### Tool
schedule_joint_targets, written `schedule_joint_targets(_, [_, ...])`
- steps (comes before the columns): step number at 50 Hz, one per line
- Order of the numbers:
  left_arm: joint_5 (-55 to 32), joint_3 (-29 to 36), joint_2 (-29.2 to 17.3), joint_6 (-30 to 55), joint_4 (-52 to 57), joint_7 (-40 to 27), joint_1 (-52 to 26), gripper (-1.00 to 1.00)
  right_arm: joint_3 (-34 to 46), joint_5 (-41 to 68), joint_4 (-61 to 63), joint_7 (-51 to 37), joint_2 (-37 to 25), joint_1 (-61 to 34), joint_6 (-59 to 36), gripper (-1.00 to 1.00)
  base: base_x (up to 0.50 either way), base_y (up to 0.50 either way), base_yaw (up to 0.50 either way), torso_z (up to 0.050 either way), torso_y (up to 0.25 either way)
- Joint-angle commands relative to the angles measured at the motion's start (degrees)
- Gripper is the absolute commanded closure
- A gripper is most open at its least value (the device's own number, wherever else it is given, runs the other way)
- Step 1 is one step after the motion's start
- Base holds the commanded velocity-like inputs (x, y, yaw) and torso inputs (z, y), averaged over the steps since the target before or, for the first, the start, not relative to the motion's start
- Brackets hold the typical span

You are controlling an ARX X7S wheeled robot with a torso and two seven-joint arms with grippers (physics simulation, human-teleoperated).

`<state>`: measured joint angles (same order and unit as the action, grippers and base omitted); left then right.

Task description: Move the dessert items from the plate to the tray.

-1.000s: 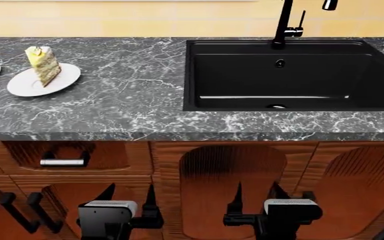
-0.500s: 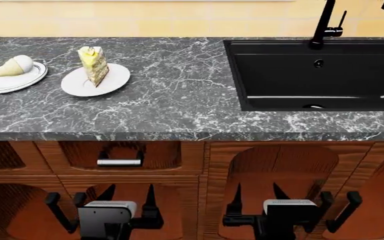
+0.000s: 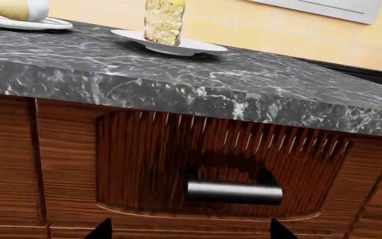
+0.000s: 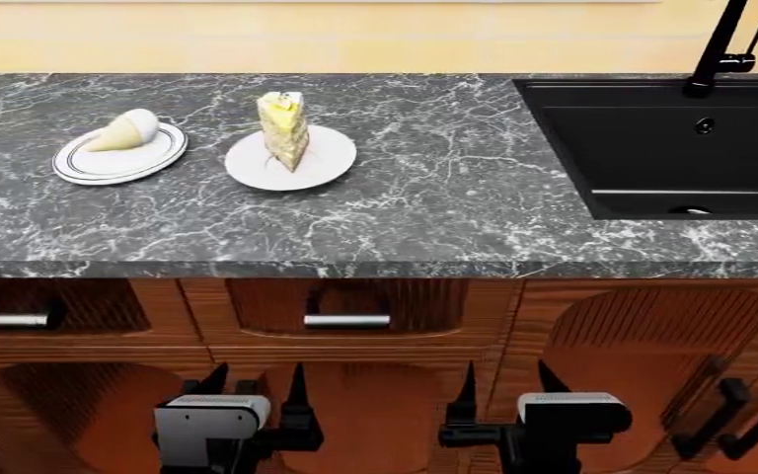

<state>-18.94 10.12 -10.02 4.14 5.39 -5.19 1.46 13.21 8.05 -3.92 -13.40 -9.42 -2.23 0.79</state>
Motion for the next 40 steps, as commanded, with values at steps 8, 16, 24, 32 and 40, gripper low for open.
schedule_joint_targets(8, [-0.6, 0.6, -0.5, -0.1, -0.1, -0.5, -0.1, -1.00, 0.7, 0.4, -0.2, -0.5, -0.4, -0.2, 0.0, -1.00, 0.00, 0.50, 0.00, 0.000, 0.000])
schedule_joint_targets(16, [-0.7, 0.8, -0.6, -0.5, -0.4, -0.7, -0.1, -1.00, 1.1, 0.6, -0.1, -0.6, -0.6, -0.2, -0.1, -1.00, 0.00, 0.50, 0.00, 0.000, 0.000])
schedule_joint_targets(24, [-0.9, 1.1, -0.8, -0.6, -0.3, -0.9, 0.0, -1.00, 1.4, 0.8, -0.2, -0.9, -0.7, -0.2, 0.0, -1.00, 0.00, 0.50, 0.00, 0.000, 0.000])
schedule_joint_targets(32, [-1.1, 1.4, -1.0, -0.8, -0.7, -0.9, -0.1, -1.00, 1.6, 1.1, -0.5, -1.0, -0.8, -0.3, 0.1, -1.00, 0.00, 0.50, 0.00, 0.000, 0.000])
schedule_joint_targets(40, [-1.1, 1.9, -1.3, -0.3, -0.4, -1.1, -0.5, -1.00, 1.8, 1.4, -0.4, -1.1, -1.1, -0.7, -0.3, -1.00, 0.00, 0.50, 0.00, 0.000, 0.000])
